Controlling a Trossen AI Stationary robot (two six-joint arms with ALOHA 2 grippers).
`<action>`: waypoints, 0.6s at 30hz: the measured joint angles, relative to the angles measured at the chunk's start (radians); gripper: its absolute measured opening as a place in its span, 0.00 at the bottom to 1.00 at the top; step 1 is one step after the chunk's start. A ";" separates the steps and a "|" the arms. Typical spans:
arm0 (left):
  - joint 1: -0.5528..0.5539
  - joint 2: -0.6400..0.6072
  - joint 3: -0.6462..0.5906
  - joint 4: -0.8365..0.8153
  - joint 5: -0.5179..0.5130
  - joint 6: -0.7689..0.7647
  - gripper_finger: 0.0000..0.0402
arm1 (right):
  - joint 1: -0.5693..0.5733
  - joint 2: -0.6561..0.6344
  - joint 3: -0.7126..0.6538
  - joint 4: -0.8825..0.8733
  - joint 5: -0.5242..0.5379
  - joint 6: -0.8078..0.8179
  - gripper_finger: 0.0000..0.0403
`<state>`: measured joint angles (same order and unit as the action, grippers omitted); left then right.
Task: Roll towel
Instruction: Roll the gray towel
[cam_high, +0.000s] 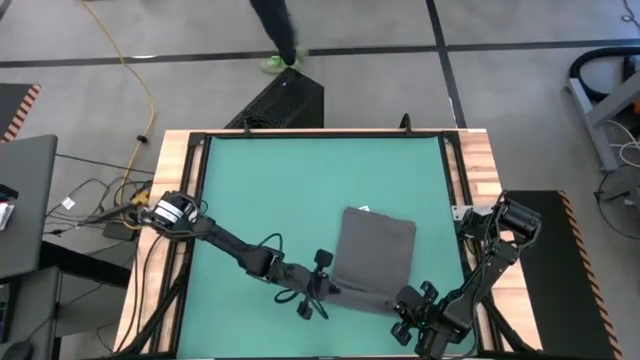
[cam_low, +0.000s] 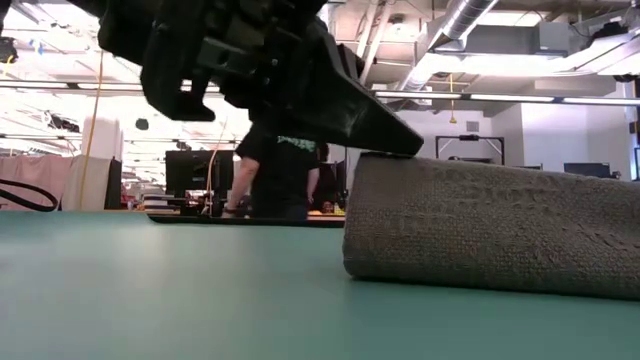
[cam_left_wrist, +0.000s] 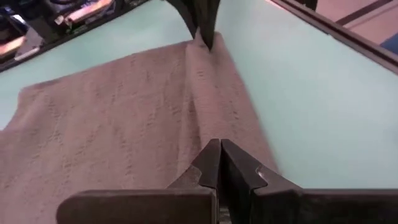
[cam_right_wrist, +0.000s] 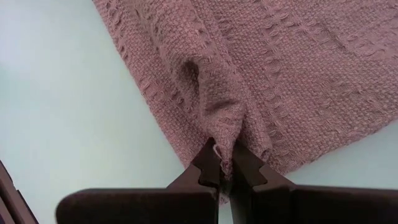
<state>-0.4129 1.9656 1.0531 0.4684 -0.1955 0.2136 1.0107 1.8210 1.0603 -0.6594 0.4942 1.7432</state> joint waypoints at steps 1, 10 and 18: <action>0.000 0.000 0.000 0.005 0.001 0.000 0.00 | 0.000 0.000 0.000 0.000 0.000 0.000 0.07; -0.016 0.000 0.000 0.042 0.027 0.042 0.00 | -0.007 0.000 0.000 0.001 0.000 -0.013 0.07; -0.064 0.018 0.000 0.089 -0.011 0.104 0.00 | -0.007 0.000 0.000 0.001 0.000 -0.015 0.08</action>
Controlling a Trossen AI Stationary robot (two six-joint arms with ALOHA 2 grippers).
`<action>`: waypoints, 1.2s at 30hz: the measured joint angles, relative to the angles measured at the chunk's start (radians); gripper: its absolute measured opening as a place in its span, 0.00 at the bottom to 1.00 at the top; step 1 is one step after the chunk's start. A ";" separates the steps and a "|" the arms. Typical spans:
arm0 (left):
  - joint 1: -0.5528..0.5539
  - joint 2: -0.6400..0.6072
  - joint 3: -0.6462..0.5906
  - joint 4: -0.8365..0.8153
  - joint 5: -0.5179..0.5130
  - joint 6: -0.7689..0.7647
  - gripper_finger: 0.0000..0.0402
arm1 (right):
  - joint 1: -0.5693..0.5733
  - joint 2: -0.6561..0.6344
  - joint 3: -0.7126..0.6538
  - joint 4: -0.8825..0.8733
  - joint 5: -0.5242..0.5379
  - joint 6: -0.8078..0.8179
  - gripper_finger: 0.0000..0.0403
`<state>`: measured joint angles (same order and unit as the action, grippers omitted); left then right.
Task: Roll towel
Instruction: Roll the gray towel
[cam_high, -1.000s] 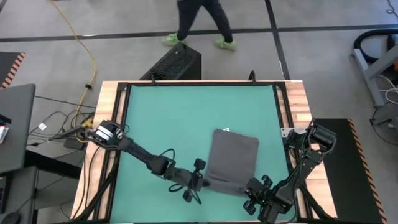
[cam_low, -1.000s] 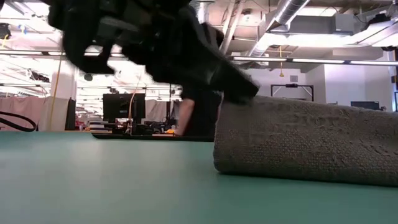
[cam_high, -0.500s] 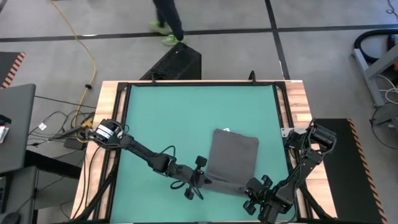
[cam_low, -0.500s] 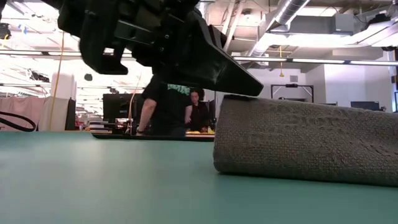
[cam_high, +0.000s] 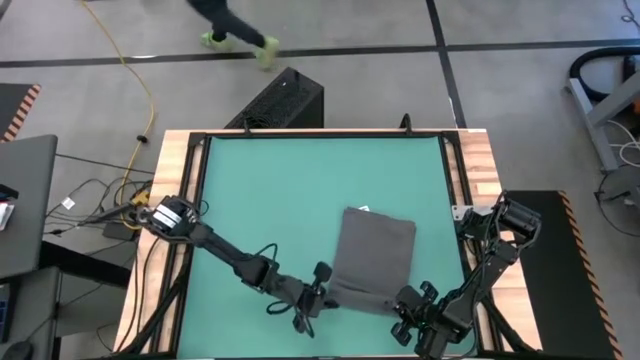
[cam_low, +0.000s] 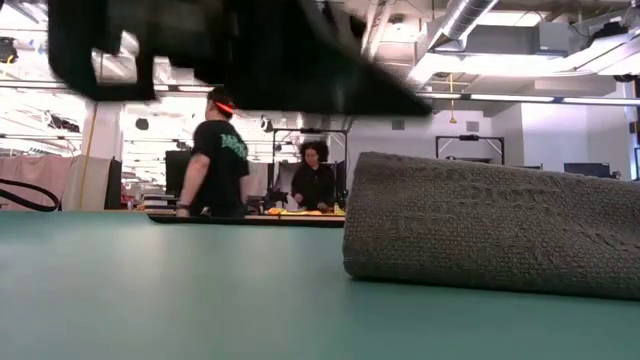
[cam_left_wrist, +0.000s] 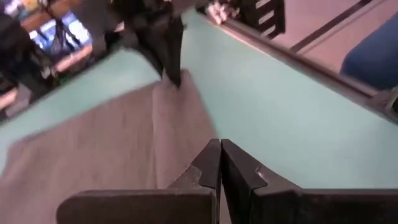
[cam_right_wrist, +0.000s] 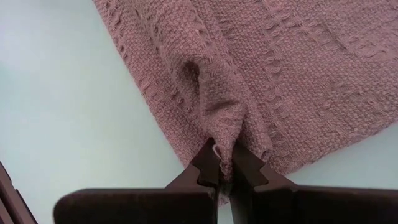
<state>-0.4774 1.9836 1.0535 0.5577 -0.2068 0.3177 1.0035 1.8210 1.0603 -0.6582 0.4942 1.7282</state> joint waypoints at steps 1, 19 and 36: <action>0.001 0.013 0.000 -0.001 0.000 -0.002 0.00 | 0.000 0.000 0.000 0.000 0.000 -0.001 0.08; 0.017 0.151 0.066 0.036 -0.161 -0.019 0.00 | -0.004 0.000 0.000 0.015 -0.002 -0.001 0.08; 0.061 0.144 0.067 0.018 -0.153 -0.054 0.00 | -0.004 0.000 0.000 0.016 -0.020 -0.002 0.08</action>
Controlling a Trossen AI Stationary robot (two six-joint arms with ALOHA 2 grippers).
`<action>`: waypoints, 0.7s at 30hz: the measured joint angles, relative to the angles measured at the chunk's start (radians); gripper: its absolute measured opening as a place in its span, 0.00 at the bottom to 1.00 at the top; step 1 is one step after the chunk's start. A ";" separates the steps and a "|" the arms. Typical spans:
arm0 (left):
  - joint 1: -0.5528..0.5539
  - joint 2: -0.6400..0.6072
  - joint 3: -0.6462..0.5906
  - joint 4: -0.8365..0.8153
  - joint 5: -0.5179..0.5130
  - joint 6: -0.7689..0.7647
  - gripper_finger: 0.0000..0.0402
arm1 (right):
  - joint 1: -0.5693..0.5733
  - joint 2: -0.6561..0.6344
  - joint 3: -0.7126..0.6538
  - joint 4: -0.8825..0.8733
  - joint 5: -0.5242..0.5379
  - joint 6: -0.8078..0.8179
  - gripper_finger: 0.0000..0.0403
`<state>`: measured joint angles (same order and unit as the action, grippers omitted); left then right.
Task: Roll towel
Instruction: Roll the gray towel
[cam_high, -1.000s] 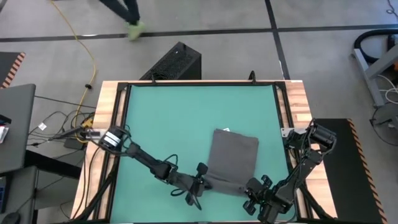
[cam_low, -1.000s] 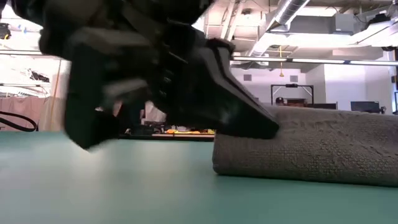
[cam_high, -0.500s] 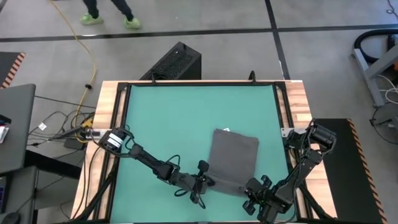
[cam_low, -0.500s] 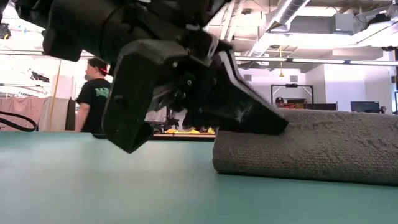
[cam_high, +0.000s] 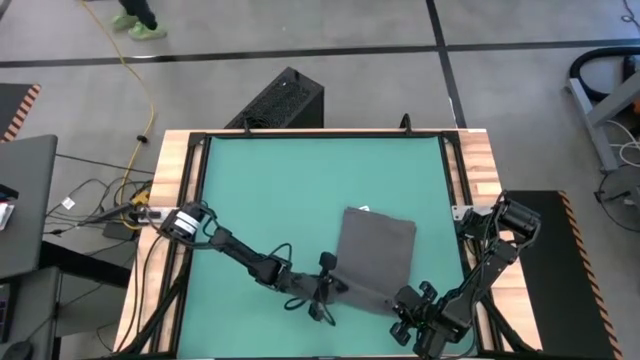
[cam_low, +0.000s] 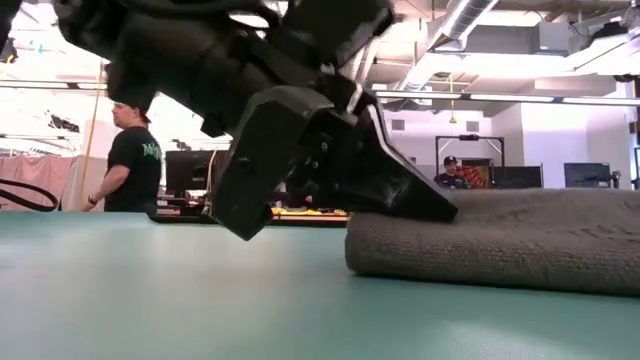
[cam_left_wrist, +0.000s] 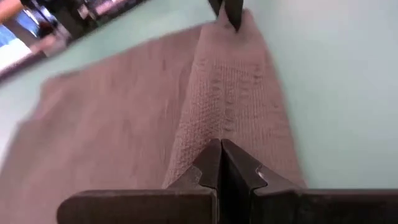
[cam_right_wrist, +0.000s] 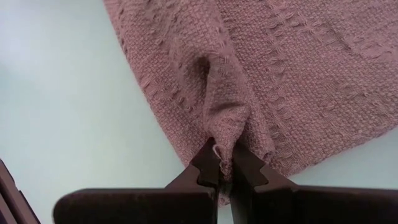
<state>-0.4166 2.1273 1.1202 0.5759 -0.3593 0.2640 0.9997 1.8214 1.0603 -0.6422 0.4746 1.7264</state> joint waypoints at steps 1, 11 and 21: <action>0.007 0.000 0.000 -0.008 0.026 -0.021 0.00 | 0.000 0.000 0.000 0.000 0.000 0.000 0.08; 0.038 -0.002 0.000 -0.107 0.068 -0.138 0.00 | 0.010 -0.004 0.011 0.008 0.018 -0.164 0.14; 0.043 -0.002 0.000 -0.114 0.083 -0.143 0.00 | 0.064 -0.013 0.198 -0.355 0.051 -0.240 0.45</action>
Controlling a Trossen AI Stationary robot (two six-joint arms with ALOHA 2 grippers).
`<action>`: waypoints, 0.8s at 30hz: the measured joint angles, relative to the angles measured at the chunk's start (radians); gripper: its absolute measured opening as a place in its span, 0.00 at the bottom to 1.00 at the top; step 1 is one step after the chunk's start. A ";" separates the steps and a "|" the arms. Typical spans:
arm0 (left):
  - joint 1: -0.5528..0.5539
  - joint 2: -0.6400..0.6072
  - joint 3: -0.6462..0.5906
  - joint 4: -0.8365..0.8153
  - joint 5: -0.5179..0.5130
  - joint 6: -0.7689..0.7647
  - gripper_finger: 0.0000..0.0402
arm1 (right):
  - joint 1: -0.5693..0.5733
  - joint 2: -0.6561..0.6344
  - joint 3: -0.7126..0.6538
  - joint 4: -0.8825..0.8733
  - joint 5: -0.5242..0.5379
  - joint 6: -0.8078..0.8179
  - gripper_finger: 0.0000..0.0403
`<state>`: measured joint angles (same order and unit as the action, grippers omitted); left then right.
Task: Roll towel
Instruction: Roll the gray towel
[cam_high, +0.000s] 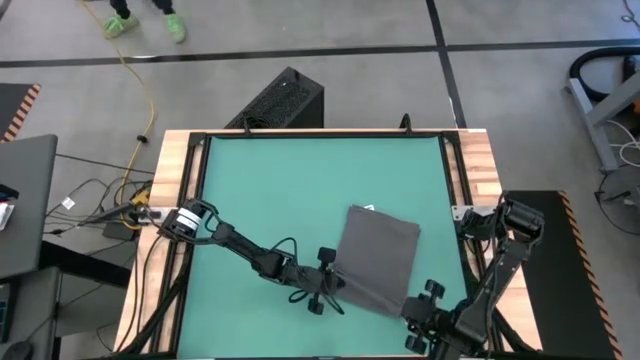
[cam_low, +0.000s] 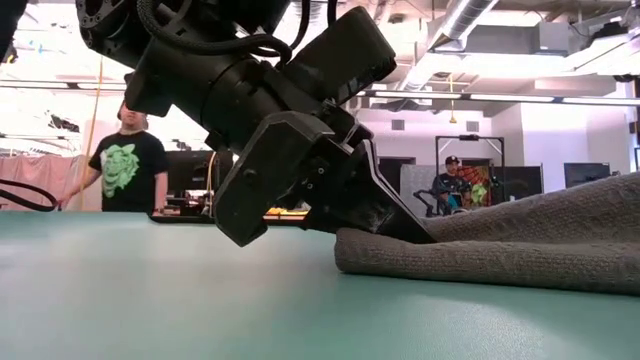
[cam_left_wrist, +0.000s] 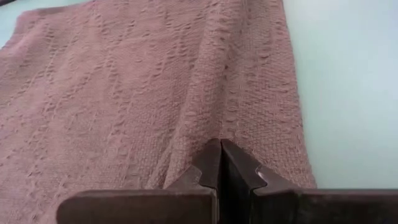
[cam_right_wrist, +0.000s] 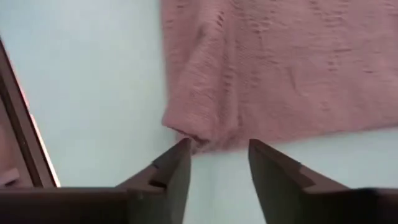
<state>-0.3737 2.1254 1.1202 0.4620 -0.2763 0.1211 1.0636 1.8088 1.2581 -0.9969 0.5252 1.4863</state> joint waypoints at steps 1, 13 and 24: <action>0.000 0.000 0.000 0.000 0.001 0.000 0.00 | 0.005 0.000 0.010 -0.023 -0.009 0.002 0.48; 0.009 0.000 -0.001 0.006 0.003 -0.002 0.00 | -0.002 0.020 0.022 0.147 0.235 -0.340 0.46; 0.009 0.000 -0.001 0.007 0.006 -0.003 0.00 | -0.040 0.082 0.022 0.122 0.179 -0.367 0.30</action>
<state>-0.3649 2.1254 1.1191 0.4690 -0.2707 0.1177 1.0237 1.8908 1.2800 -0.8746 0.7040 1.1194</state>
